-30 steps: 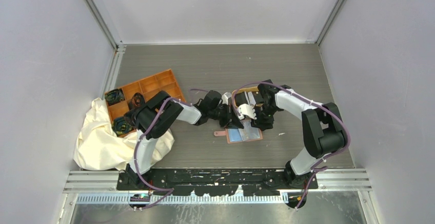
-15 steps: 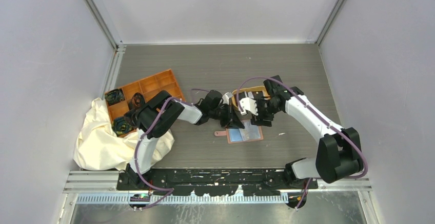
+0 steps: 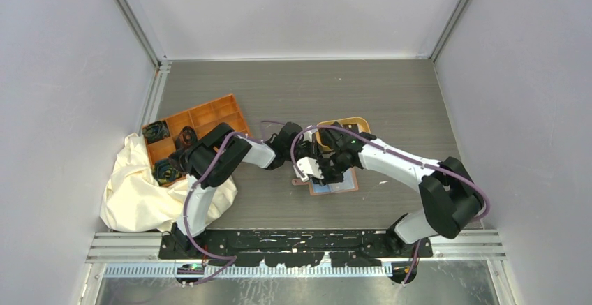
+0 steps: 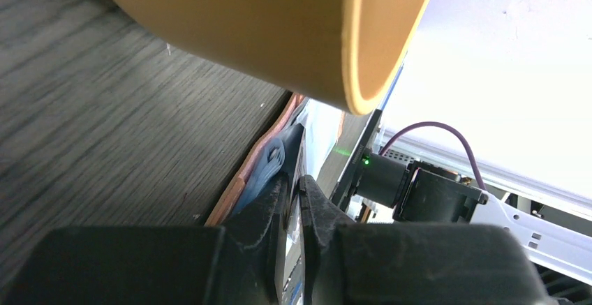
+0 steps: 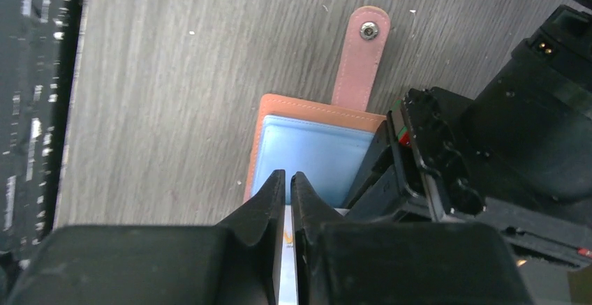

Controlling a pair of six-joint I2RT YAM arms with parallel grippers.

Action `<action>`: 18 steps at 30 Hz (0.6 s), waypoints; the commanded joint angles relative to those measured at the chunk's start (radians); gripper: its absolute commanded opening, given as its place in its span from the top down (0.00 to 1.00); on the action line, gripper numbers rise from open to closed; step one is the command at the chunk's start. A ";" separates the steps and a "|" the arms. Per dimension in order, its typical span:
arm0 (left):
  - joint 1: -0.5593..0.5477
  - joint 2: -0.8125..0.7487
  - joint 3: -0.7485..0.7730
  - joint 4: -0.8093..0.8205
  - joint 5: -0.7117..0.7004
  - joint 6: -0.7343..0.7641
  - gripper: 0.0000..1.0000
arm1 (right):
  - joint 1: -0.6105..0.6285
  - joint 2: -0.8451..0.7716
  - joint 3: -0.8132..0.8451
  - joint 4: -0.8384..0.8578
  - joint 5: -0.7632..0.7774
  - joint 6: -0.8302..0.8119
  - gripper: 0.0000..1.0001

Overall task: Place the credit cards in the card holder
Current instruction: Insert the credit card into the card holder.

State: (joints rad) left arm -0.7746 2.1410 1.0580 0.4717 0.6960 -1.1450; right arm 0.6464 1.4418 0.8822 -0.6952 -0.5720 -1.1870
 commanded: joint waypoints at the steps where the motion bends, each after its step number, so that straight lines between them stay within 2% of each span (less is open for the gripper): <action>1: -0.006 0.045 0.002 -0.056 -0.034 0.030 0.87 | 0.047 0.034 -0.012 0.151 0.147 0.074 0.87; 7: -0.006 0.046 0.002 -0.056 -0.032 0.030 0.87 | 0.094 0.084 -0.021 0.197 0.268 0.084 0.87; 18: -0.005 0.049 0.003 -0.058 -0.027 0.030 0.85 | 0.092 0.106 -0.034 0.181 0.365 0.056 0.87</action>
State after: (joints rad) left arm -0.7734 2.1433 1.0599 0.4736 0.7021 -1.1454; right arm 0.7406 1.5452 0.8543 -0.5323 -0.2779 -1.1183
